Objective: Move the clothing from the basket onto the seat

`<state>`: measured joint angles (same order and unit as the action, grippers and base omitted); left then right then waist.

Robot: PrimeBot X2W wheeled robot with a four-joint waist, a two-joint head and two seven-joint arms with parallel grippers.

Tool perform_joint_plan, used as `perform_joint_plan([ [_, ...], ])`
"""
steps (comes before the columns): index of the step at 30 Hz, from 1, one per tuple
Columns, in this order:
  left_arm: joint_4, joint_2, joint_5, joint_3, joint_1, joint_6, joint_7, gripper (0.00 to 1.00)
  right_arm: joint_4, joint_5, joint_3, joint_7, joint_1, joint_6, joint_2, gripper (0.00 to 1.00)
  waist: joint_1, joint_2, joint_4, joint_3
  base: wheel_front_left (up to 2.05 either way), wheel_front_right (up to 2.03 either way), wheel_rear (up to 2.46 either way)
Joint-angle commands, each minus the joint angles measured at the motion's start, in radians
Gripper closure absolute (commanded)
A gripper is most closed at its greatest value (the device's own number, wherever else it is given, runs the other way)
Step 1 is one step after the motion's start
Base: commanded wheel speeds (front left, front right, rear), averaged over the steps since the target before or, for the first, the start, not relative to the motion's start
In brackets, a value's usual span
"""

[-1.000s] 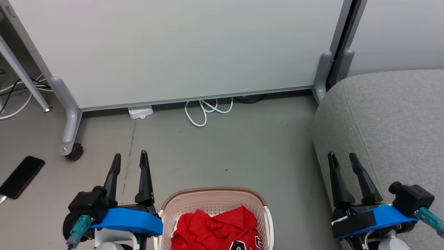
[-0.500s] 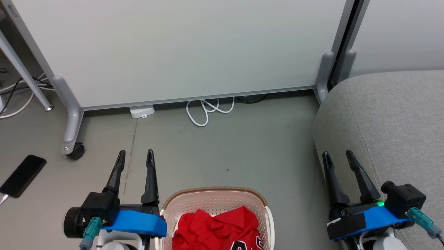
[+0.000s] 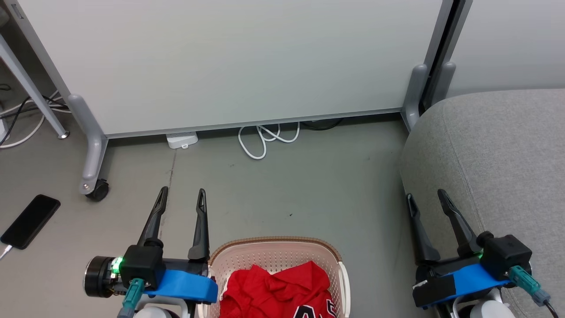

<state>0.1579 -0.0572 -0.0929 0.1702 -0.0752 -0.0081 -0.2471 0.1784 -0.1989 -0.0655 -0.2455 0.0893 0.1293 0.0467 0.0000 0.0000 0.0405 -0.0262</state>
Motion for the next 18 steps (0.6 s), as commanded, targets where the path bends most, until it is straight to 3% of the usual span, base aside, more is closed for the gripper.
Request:
perform_joint_plan([
  [1, -0.003, -0.004, 0.019, 0.001, -0.013, 0.004, -0.005, 0.00, 0.001, 0.022, -0.003, -0.007, 0.015, 0.002, 0.006, 0.00, 0.0000, 0.0000, 0.001, 0.000, 0.00, 0.00, 0.00],
  [9, -0.006, -0.001, 0.073, 0.009, -0.013, 0.006, -0.021, 0.00, 0.021, 0.081, 0.000, -0.022, 0.016, 0.003, 0.006, 0.00, 0.0000, 0.0000, 0.003, -0.003, 0.00, 0.00, 0.00],
  [18, 0.001, 0.002, 0.060, 0.003, -0.011, -0.002, -0.020, 0.00, 0.051, 0.079, 0.009, -0.021, 0.023, 0.002, 0.006, 0.00, 0.0000, 0.0000, 0.000, -0.006, 0.00, 0.00, 0.00],
])
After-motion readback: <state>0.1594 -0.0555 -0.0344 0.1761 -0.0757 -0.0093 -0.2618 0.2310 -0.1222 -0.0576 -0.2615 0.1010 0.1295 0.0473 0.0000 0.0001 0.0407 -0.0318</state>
